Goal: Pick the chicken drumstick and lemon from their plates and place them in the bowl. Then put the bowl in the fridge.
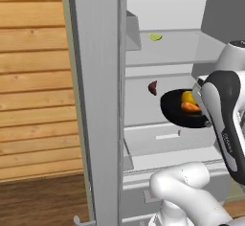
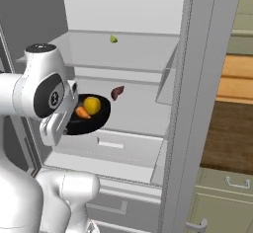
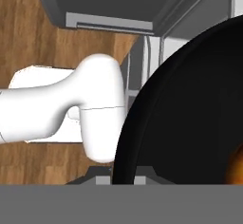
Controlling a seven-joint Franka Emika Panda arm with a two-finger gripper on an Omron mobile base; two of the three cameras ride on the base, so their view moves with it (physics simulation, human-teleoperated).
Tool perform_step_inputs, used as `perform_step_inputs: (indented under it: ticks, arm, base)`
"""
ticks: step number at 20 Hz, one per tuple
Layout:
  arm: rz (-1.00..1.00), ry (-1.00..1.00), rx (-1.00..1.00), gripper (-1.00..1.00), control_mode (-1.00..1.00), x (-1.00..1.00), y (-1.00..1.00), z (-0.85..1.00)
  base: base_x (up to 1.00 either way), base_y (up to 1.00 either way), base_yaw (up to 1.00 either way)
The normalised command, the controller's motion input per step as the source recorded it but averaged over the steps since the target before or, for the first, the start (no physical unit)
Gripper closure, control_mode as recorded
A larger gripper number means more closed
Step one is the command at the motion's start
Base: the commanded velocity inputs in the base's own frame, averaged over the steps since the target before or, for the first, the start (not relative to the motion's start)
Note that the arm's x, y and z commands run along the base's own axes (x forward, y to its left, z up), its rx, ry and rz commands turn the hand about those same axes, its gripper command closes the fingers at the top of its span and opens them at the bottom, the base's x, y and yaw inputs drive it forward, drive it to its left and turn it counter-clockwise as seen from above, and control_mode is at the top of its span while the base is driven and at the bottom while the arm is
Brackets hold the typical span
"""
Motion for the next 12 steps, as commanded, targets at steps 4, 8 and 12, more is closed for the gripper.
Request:
perform_step_inputs:
  ticks: [4, 8, 12]
  arm:
    - [0.11, -0.03, 0.04, 1.00, -1.00, 0.36, -0.67, -0.49]
    - [0.08, -0.02, 0.01, 1.00, -1.00, 0.94, -0.32, -0.32]
    - [0.03, 0.00, 0.00, 1.00, -1.00, 0.97, -0.09, -0.36]
  base:
    - [0.00, 0.00, 0.00]
    - [0.00, 0.00, 0.00]
    - [0.00, 0.00, 0.00]
